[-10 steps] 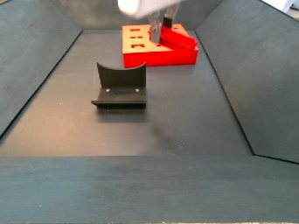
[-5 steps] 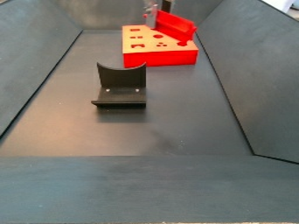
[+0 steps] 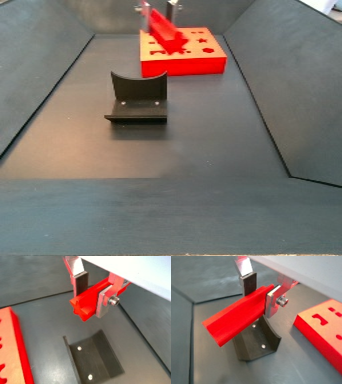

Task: Pick up the star object. Move up. Place the star object on the fixture. Regrasp the star object. Move to above the board. Insert the star object.
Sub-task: Place the star object on the fixture.

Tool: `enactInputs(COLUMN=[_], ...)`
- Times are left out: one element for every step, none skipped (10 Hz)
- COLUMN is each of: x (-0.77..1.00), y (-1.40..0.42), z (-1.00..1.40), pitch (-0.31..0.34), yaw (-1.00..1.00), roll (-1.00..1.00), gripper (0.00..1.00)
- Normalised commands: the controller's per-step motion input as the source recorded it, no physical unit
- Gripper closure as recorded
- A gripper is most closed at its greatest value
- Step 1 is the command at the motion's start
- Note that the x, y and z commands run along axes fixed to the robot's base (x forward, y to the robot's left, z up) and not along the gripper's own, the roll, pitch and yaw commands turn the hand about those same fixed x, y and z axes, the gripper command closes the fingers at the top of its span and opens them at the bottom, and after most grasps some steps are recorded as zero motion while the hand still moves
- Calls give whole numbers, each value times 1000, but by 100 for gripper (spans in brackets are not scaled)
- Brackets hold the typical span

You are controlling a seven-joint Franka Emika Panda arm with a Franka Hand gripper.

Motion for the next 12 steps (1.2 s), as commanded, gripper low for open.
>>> enactInputs(x=[661,558,429,341,259,181,84,100,89,81,70,65], y=[59,44,26,19,15,12,8,-427,-403,-213,-81,-22], z=[11,8,10,7,6,5,8,-109,-112,-90,-46,-27], pitch=[128,158,213,267,263,249,225,44,34,34,46,60], yaw=[-1000,-1000,-1000,-1000,-753,-511,-277,19,42,32,20,12], roll=[125,137,157,179,157,130,105,-1000,-1000,-1000,-1000,-1000], gripper=[100,100,100,100,100,100,100,100,100,100,100,100])
